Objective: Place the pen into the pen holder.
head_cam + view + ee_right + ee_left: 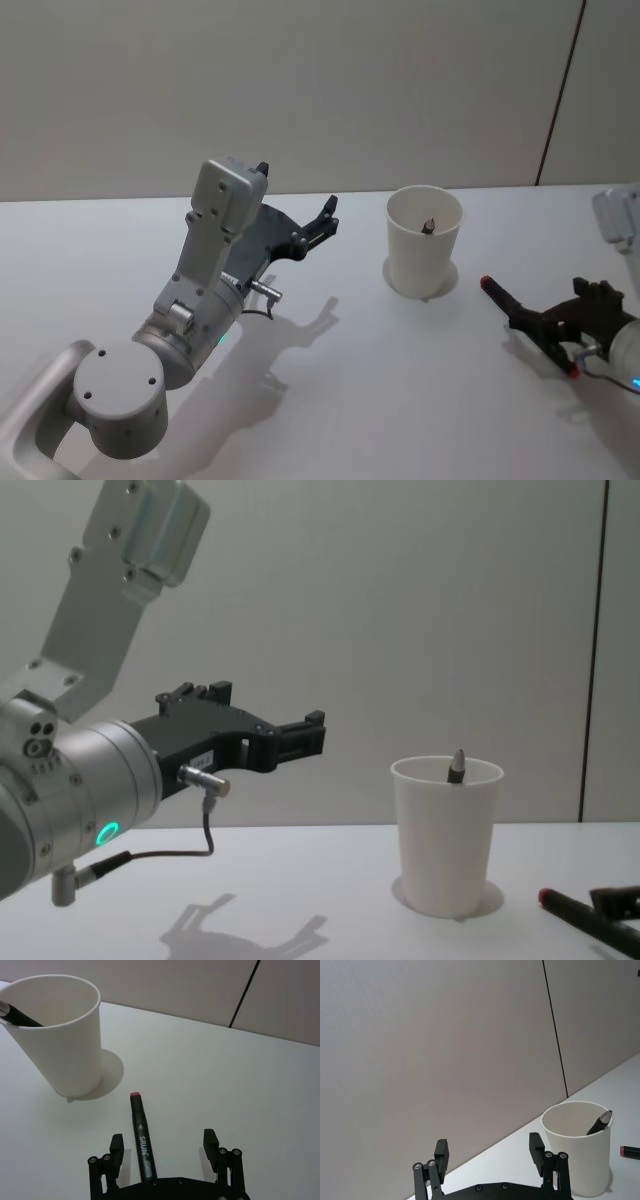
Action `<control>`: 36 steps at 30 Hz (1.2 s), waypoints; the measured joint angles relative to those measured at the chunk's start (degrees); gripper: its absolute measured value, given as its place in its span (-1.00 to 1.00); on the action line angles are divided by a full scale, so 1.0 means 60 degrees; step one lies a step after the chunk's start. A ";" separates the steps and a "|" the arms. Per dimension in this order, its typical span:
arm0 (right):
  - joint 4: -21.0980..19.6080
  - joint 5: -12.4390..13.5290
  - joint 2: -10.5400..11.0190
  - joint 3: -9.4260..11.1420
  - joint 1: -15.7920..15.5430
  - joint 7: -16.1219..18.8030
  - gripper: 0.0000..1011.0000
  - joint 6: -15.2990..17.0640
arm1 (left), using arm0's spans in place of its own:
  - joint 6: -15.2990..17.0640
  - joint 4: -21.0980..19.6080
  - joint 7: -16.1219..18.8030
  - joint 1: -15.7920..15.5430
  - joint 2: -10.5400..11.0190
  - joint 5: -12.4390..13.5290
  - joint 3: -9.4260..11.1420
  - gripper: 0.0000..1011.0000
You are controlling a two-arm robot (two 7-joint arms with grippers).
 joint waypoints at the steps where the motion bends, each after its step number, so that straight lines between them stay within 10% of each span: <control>1: 0.0043 -0.0026 -0.0025 -0.0019 0.0027 0.0016 0.98 0.0011 | 0.0000 0.0000 0.0000 0.0000 0.0001 0.0001 0.0000 0.98; 36: 0.1352 -0.0678 -0.0847 -0.0343 0.0698 0.0312 0.98 0.0082 | 0.0000 0.0001 0.0000 0.0000 0.0001 0.0000 0.0000 0.98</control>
